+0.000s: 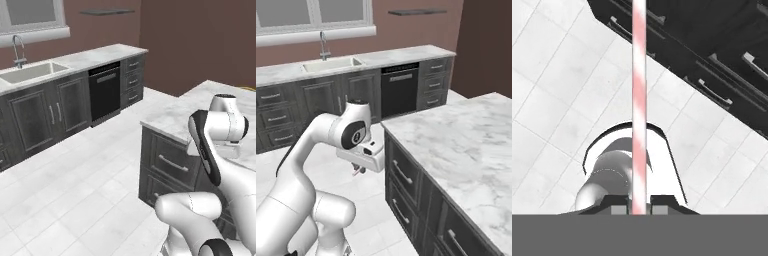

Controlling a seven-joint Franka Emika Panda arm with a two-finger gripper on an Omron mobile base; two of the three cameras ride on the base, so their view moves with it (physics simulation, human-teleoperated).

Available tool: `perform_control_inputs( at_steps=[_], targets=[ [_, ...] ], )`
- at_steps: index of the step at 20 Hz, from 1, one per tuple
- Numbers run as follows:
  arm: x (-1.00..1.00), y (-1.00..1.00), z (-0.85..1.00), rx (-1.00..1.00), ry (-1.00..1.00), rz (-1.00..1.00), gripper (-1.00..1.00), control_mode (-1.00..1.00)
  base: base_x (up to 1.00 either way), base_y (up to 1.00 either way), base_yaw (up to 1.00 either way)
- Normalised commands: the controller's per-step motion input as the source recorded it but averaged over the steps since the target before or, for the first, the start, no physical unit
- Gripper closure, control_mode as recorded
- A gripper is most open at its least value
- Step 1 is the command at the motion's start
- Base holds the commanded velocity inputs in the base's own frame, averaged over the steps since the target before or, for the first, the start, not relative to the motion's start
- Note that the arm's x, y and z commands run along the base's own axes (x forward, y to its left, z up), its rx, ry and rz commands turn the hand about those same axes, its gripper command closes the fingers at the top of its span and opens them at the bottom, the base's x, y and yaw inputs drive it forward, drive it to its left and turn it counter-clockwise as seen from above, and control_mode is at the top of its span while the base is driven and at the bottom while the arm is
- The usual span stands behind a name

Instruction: Take a straw from the drawer in front and place it inside the glass cup on the dining counter.

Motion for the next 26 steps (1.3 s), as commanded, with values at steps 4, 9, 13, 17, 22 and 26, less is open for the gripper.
perform_control_inputs(
  at_steps=[4,9,13,17,22,26],
  targets=[
    [0.0,0.0,0.0,0.0,0.0,0.0,1.0,1.0,1.0,0.62,-0.02],
    [0.0,0.0,0.0,0.0,0.0,0.0,1.0,1.0,0.99,0.59,-0.11],
    [0.0,0.0,0.0,0.0,0.0,0.0,1.0,1.0,1.0,0.42,-0.15],
    [0.0,0.0,0.0,0.0,0.0,0.0,1.0,1.0,1.0,0.52,-0.15],
    [0.0,0.0,0.0,0.0,0.0,0.0,1.0,1.0,1.0,0.26,-0.22],
    [0.0,0.0,0.0,0.0,0.0,0.0,1.0,1.0,0.97,0.0,-0.47]
  ],
)
